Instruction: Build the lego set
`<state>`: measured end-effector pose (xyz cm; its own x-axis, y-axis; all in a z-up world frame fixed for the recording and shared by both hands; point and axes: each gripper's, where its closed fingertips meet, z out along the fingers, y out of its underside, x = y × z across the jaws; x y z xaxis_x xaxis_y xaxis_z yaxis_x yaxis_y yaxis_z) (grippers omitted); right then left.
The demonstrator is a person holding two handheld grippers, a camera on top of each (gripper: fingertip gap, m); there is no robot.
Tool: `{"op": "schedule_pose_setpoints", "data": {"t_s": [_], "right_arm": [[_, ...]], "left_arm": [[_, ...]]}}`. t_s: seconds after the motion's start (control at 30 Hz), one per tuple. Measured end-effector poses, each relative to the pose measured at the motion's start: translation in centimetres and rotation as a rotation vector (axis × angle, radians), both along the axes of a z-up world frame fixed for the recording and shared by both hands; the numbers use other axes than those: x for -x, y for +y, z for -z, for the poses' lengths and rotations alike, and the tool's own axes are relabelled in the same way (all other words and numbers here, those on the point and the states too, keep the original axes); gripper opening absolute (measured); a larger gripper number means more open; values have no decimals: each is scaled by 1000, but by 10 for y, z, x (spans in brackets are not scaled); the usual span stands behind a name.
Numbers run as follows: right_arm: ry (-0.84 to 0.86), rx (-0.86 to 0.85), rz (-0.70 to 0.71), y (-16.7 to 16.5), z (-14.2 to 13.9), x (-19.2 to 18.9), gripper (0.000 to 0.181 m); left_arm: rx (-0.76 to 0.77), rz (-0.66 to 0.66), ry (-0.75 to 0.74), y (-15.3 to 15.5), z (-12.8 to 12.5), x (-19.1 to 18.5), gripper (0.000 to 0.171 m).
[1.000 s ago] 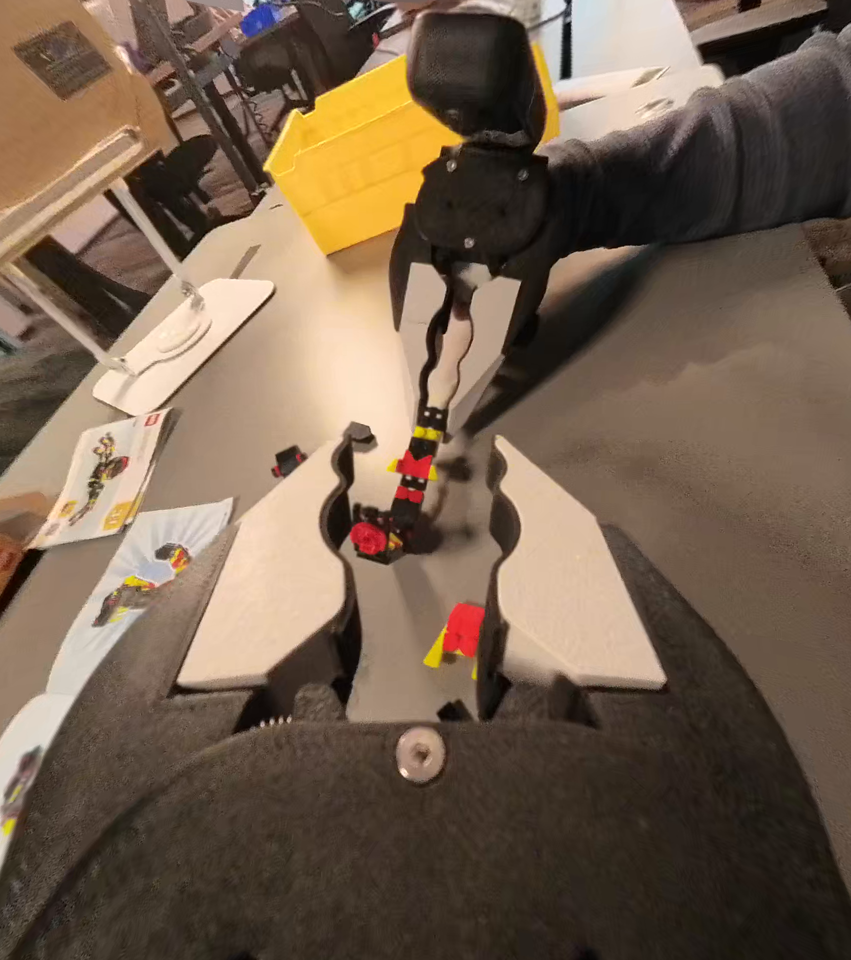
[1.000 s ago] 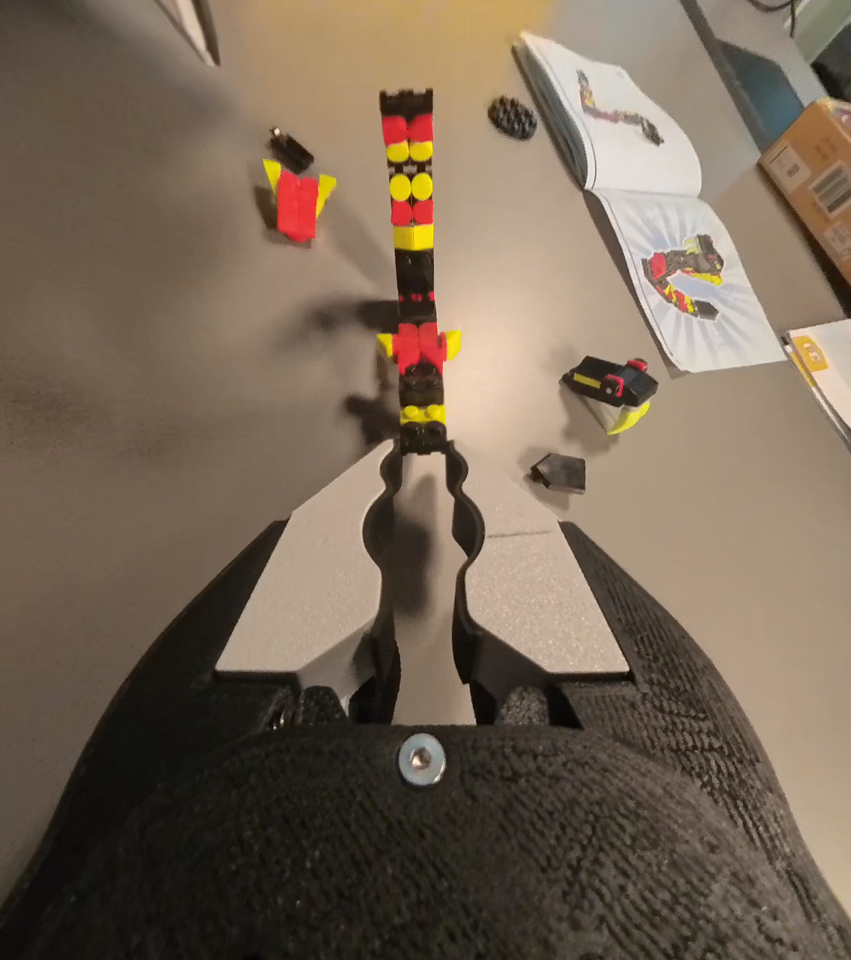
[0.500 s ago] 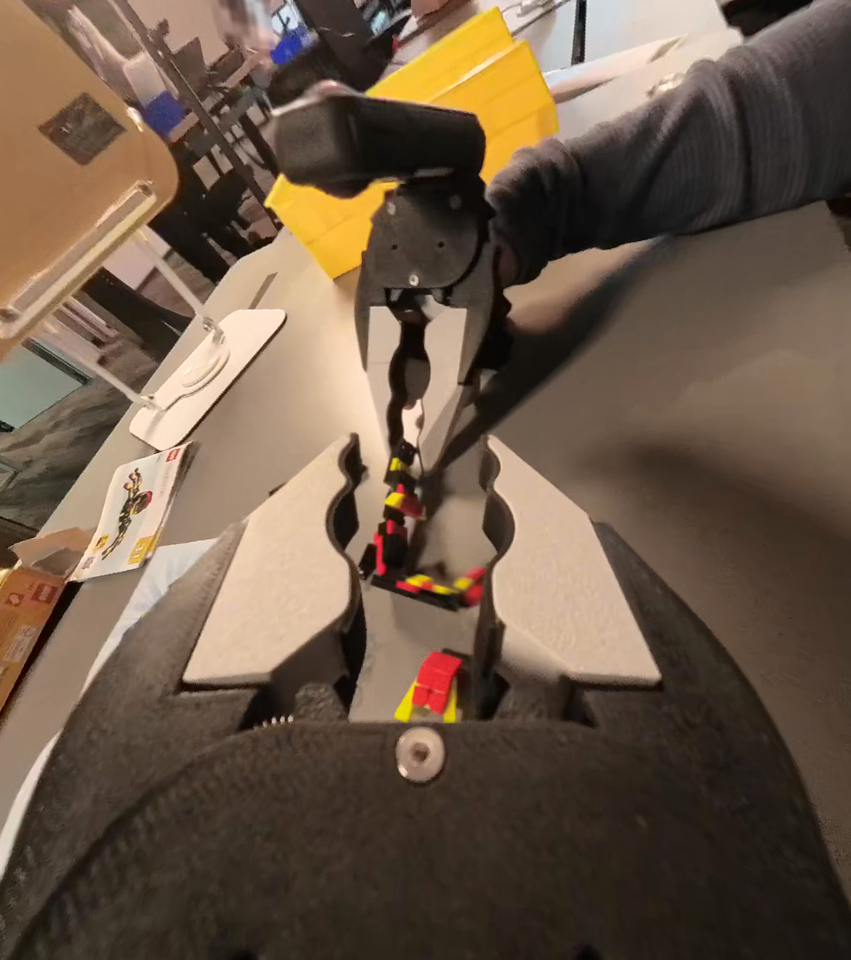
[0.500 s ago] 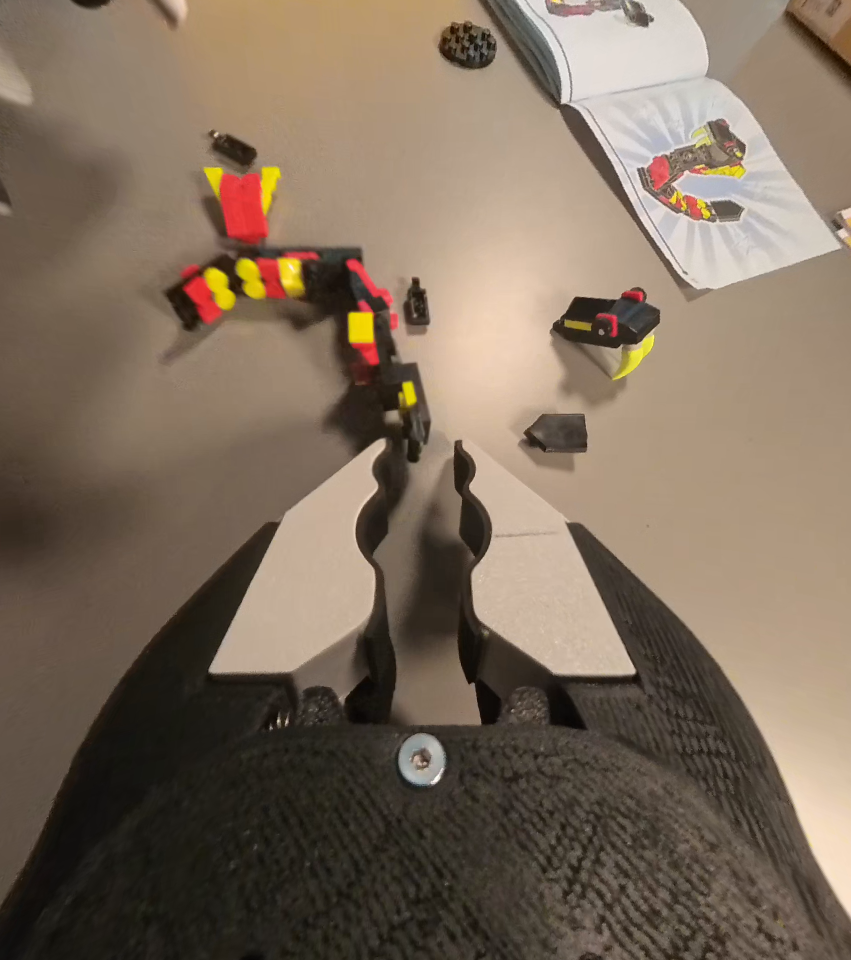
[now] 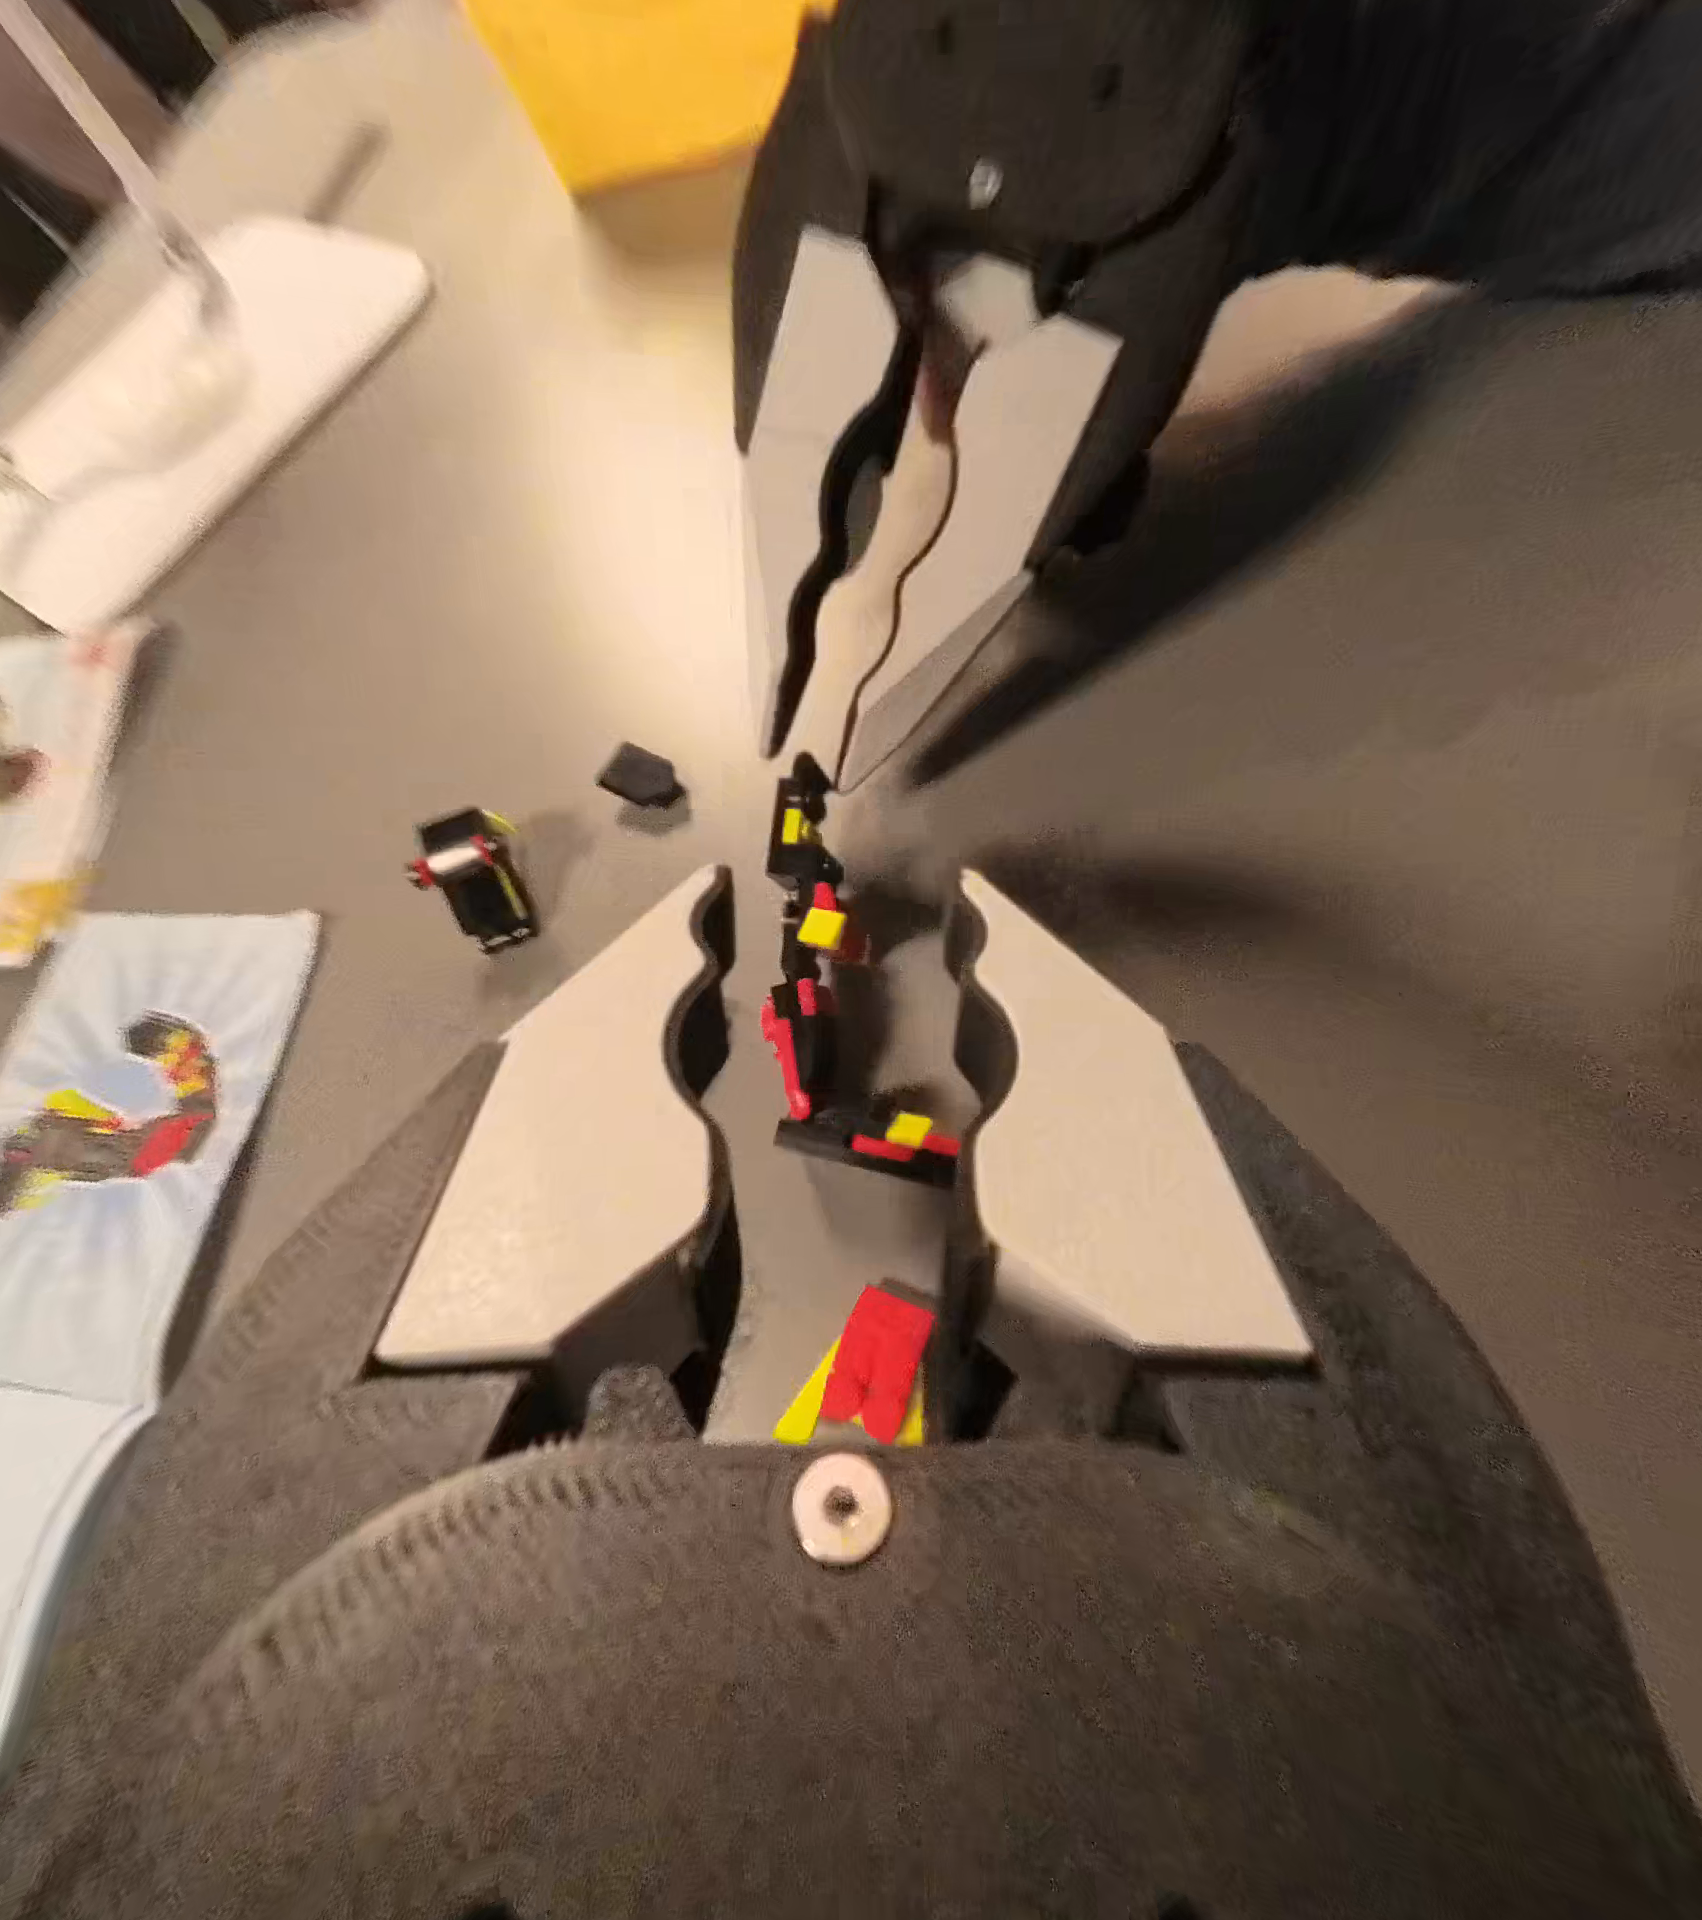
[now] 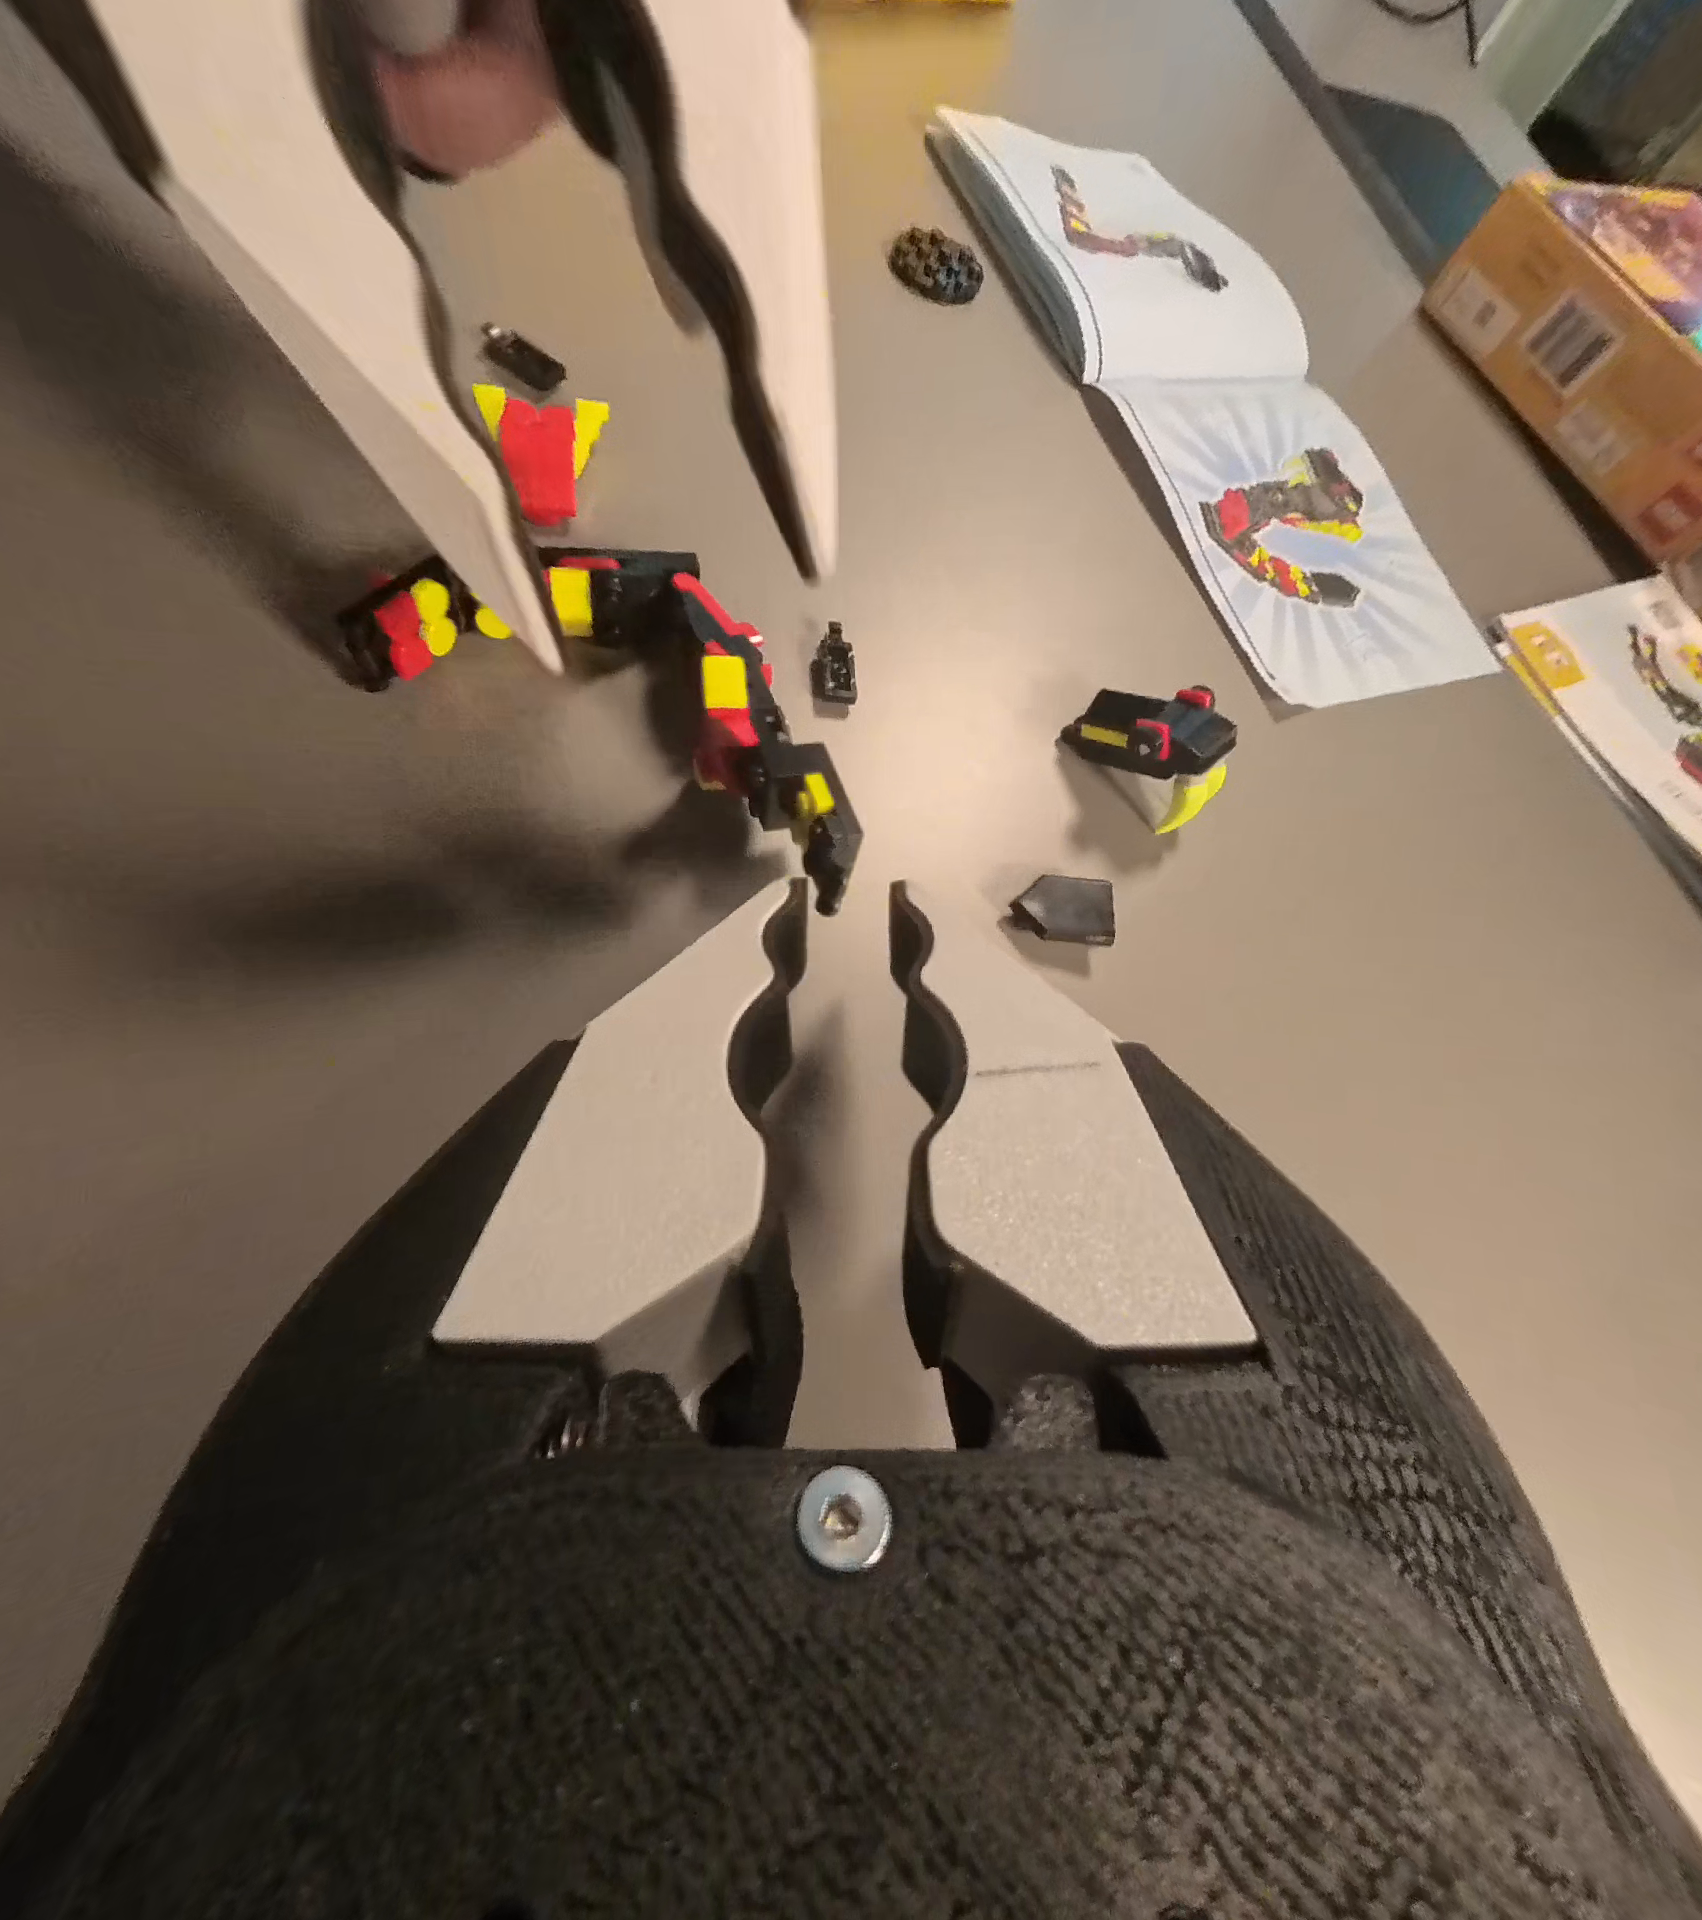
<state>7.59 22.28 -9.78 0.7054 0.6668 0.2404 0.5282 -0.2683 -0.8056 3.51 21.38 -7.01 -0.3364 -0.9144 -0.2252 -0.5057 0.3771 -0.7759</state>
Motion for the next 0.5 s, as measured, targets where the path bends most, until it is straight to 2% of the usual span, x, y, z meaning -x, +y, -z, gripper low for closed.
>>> {"op": "schedule_pose_setpoints", "data": {"t_s": [0.07,0.23,0.5], "right_arm": [[-8,-23,-4,0,-3,1,11],[-21,-45,-14,0,-4,3,7],[-27,-53,-18,1,-4,4,5]], "left_arm": [[36,-6,80,2,12,-9,43],[53,-9,165,11,30,-24,43],[45,44,236,10,41,-29,25]]}}
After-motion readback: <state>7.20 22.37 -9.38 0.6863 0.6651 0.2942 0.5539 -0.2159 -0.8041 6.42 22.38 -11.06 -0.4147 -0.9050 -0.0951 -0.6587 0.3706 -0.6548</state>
